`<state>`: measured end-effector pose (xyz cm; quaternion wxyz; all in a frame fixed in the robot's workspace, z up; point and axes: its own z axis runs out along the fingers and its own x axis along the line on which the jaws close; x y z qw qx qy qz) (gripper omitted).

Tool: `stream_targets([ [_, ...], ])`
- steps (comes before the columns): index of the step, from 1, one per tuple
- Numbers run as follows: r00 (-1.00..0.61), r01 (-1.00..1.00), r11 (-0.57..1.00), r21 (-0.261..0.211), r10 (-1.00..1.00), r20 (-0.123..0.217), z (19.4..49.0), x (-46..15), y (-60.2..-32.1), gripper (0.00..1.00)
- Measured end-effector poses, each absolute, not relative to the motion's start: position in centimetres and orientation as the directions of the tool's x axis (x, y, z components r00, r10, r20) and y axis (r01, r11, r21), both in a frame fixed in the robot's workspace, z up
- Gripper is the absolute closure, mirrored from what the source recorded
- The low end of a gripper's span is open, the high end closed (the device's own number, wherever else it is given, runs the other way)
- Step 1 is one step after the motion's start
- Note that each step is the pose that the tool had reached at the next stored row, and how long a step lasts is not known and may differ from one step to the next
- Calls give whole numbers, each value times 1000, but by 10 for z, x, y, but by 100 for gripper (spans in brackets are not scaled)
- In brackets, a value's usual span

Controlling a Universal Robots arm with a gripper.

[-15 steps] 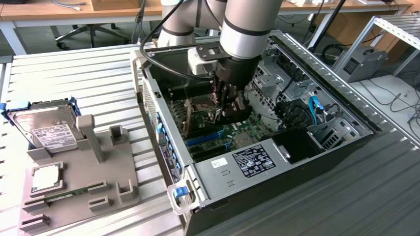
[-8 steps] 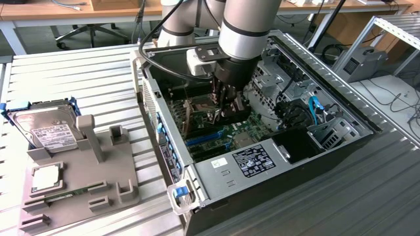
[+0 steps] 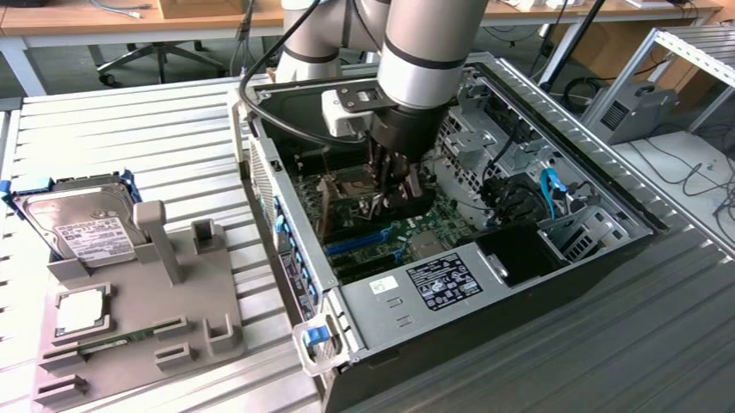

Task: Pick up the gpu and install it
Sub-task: 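Insert the gpu into the slot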

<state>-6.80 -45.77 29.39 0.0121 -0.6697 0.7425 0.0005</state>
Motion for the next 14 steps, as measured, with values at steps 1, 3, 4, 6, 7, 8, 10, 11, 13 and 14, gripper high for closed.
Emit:
stream_targets([
  [1,-103,-995,103,-16,-995,-18,293,-69,-458,74],
  [3,-101,-995,102,-15,-995,-18,293,-69,-458,74],
  [4,-97,-995,97,-16,-995,-17,292,-69,-458,74],
  [6,-74,-997,74,-16,-997,-15,292,-69,-458,74],
  [7,-61,-998,61,-16,-998,-15,292,-69,-458,74],
  [8,-50,-999,50,-16,-999,-14,291,-70,-458,74],
  [10,-39,-999,39,-16,-999,-14,290,-72,-458,74],
  [11,-38,-999,38,-16,-999,-14,290,-74,-458,74],
  [13,-38,-999,38,-16,-999,-7,288,-78,-458,74],
  [14,-38,-999,38,-16,-999,-1,288,-78,-458,74],
])
